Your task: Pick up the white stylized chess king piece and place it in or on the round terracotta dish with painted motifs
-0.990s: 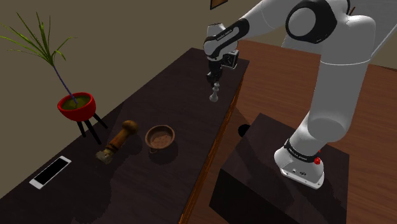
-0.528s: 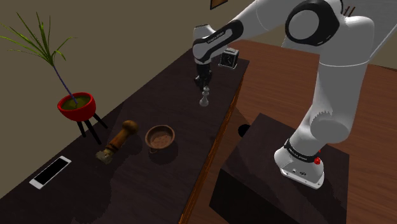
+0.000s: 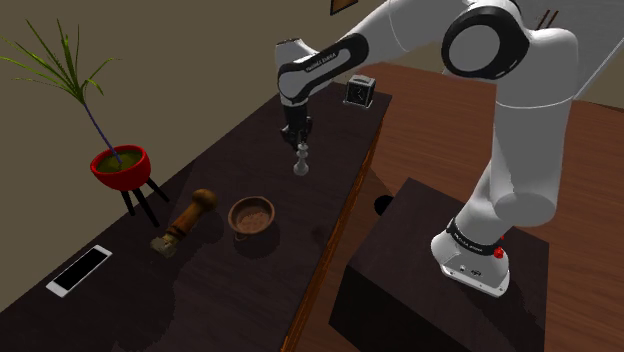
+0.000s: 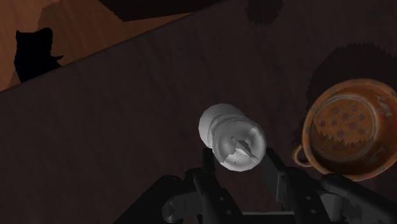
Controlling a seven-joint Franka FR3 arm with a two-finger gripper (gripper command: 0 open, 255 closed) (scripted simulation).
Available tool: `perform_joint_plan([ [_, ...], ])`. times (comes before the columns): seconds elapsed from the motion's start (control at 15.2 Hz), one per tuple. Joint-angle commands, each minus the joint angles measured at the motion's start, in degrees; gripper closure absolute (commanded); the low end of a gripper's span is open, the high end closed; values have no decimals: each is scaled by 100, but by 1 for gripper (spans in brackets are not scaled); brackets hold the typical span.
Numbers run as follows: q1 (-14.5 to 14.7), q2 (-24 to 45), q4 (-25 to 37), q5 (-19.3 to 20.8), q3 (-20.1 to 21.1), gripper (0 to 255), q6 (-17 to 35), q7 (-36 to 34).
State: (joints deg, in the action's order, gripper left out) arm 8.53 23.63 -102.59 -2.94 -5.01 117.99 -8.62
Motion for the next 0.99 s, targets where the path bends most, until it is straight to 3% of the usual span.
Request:
perform_joint_plan([
  [0.0, 159, 104, 243, -8, 80, 255, -135, -248],
  [0.53, 729, 815, 1545, -20, 342, 255, -699, -1093],
  [0.92, 1146, 1648, 3042, -7, 488, 255, -1337, -1678],
])
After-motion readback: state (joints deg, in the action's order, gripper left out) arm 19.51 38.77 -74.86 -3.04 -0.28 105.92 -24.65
